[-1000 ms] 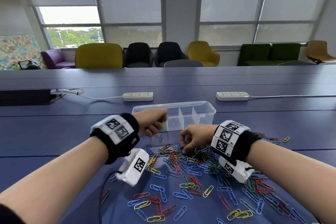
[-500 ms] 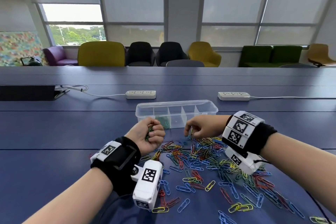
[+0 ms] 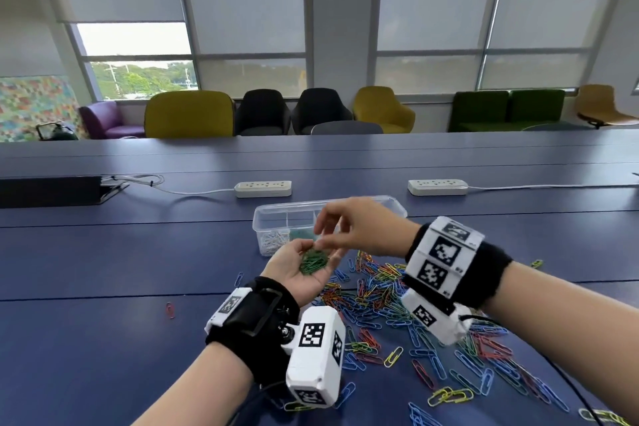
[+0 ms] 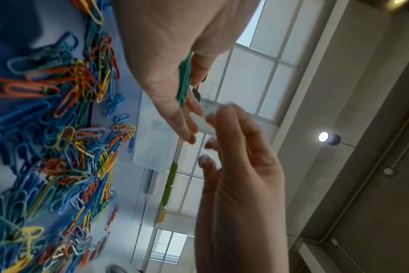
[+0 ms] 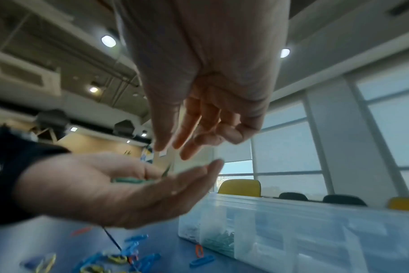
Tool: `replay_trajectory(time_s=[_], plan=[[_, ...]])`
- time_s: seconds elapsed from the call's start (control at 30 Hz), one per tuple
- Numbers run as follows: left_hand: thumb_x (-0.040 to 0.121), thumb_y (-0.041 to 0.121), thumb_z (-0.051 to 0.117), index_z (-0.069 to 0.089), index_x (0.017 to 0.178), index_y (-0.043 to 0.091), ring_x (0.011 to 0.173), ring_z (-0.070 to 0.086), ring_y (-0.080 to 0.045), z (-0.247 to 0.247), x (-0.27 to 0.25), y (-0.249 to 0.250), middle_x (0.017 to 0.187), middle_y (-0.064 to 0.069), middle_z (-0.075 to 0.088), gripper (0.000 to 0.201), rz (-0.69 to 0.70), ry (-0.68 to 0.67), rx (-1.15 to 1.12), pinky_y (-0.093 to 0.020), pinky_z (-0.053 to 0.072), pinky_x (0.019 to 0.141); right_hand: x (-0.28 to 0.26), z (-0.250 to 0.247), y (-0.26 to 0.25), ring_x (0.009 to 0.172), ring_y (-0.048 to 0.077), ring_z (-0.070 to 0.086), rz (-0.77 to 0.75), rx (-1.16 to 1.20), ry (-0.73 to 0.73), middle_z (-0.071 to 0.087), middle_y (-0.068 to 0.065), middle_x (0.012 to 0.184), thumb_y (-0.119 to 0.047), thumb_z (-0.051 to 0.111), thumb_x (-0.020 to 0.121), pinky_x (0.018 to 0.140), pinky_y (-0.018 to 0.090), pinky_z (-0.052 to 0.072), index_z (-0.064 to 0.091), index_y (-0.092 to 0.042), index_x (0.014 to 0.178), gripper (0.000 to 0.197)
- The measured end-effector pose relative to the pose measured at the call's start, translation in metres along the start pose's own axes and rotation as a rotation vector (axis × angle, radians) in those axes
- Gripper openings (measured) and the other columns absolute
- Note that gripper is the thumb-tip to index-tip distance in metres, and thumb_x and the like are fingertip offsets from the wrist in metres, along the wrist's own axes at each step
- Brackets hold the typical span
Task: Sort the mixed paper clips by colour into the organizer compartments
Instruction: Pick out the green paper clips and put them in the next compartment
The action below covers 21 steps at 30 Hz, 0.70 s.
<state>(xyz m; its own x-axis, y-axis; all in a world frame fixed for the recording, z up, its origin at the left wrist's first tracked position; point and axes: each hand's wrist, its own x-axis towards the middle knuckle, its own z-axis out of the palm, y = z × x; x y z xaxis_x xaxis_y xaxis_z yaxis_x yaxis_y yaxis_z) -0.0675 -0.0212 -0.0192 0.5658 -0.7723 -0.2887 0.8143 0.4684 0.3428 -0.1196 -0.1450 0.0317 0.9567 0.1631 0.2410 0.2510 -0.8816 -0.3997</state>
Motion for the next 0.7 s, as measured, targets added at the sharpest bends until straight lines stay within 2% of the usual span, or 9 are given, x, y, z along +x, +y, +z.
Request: replay_trajectory(time_s=[0.1, 0.13, 0.2, 0.27, 0.37, 0.43, 0.53, 0.6, 0.7], plan=[[0.096, 0.009, 0.03, 0.062, 0.073, -0.011, 0.06, 0.069, -0.034, -0.003, 0.002, 0.002, 0.074, -0.023, 0.067, 0.044, -0.011, 0.007, -0.078, -0.044, 0.054, 0.063, 0.005, -0.005, 0.008, 0.067, -0.003, 0.049, 0.05, -0.001, 0.104, 0.059, -0.007, 0.087, -0.03, 0.055, 0.092, 0.059, 0.005, 0.038, 0.062, -0.013, 0.103, 0.021], [0.094, 0.009, 0.032, 0.062, 0.07, -0.008, 0.057, 0.068, -0.032, -0.005, 0.003, 0.005, 0.071, -0.02, 0.065, 0.042, -0.011, 0.029, -0.092, -0.044, 0.055, 0.061, 0.009, -0.012, 0.017, 0.072, 0.003, 0.052, 0.092, 0.006, 0.155, 0.06, -0.003, 0.091, -0.03, 0.049, 0.095, 0.061, 0.009, 0.037, 0.061, -0.01, 0.106, 0.026], [0.091, 0.008, 0.037, 0.056, 0.066, 0.001, 0.047, 0.061, -0.023, -0.008, 0.004, 0.012, 0.061, -0.01, 0.057, 0.032, -0.005, 0.074, -0.048, -0.034, 0.058, 0.05, 0.017, -0.023, 0.048, 0.092, 0.017, 0.055, 0.216, 0.015, 0.175, 0.06, 0.008, 0.104, -0.031, 0.036, 0.1, 0.077, 0.021, 0.037, 0.057, -0.005, 0.111, 0.035], [0.087, 0.008, 0.04, 0.045, 0.061, 0.011, 0.037, 0.046, -0.011, -0.007, 0.004, 0.02, 0.051, -0.001, 0.043, 0.026, -0.007, 0.107, 0.085, -0.017, 0.043, 0.035, 0.024, -0.025, 0.081, 0.112, 0.029, 0.051, 0.373, -0.052, 0.088, 0.056, 0.013, 0.12, -0.042, 0.03, 0.099, 0.095, 0.034, 0.036, 0.052, -0.007, 0.12, 0.046], [0.097, 0.023, 0.036, 0.035, 0.05, 0.017, 0.026, 0.027, -0.006, 0.002, 0.011, 0.037, 0.04, 0.005, 0.029, 0.048, 0.03, 0.104, 0.333, -0.012, 0.015, 0.025, 0.028, -0.016, 0.108, 0.134, 0.032, 0.031, 0.541, -0.207, -0.077, 0.036, 0.014, 0.145, -0.064, 0.038, 0.087, 0.111, 0.044, 0.024, 0.031, -0.017, 0.143, 0.074], [0.1, 0.032, 0.034, 0.031, 0.046, 0.018, 0.023, 0.021, -0.006, 0.013, 0.021, 0.05, 0.036, 0.006, 0.023, 0.056, 0.119, 0.089, 0.498, -0.011, 0.009, 0.026, 0.03, -0.01, 0.11, 0.141, 0.032, 0.017, 0.516, -0.278, -0.151, 0.019, 0.011, 0.154, -0.064, 0.049, 0.082, 0.114, 0.044, 0.015, 0.013, -0.019, 0.149, 0.088], [0.101, 0.037, 0.032, 0.028, 0.054, 0.019, 0.028, 0.018, -0.006, 0.03, 0.044, 0.065, 0.037, 0.007, 0.021, 0.051, 0.328, 0.127, 0.765, -0.013, 0.01, 0.031, 0.039, -0.007, 0.107, 0.145, 0.031, 0.002, 0.469, -0.329, -0.237, 0.001, 0.005, 0.158, -0.064, 0.058, 0.076, 0.116, 0.045, 0.009, -0.005, -0.021, 0.151, 0.106], [0.102, 0.037, 0.029, 0.029, 0.059, 0.019, 0.032, 0.021, -0.006, 0.035, 0.063, 0.07, 0.039, 0.008, 0.023, 0.047, 0.437, 0.159, 0.888, -0.018, 0.015, 0.037, 0.046, -0.004, 0.111, 0.145, 0.031, -0.007, 0.489, -0.328, -0.299, -0.006, 0.002, 0.159, -0.066, 0.06, 0.073, 0.116, 0.048, 0.005, -0.01, -0.023, 0.15, 0.113], [0.103, 0.028, 0.026, 0.033, 0.063, 0.018, 0.04, 0.026, -0.008, 0.033, 0.086, 0.068, 0.045, 0.006, 0.028, 0.042, 0.488, 0.262, 1.085, -0.022, 0.019, 0.046, 0.047, 0.005, 0.119, 0.146, 0.03, -0.008, 0.508, -0.369, -0.343, -0.007, 0.0, 0.159, -0.072, 0.058, 0.07, 0.116, 0.05, 0.005, -0.01, -0.023, 0.15, 0.115]])
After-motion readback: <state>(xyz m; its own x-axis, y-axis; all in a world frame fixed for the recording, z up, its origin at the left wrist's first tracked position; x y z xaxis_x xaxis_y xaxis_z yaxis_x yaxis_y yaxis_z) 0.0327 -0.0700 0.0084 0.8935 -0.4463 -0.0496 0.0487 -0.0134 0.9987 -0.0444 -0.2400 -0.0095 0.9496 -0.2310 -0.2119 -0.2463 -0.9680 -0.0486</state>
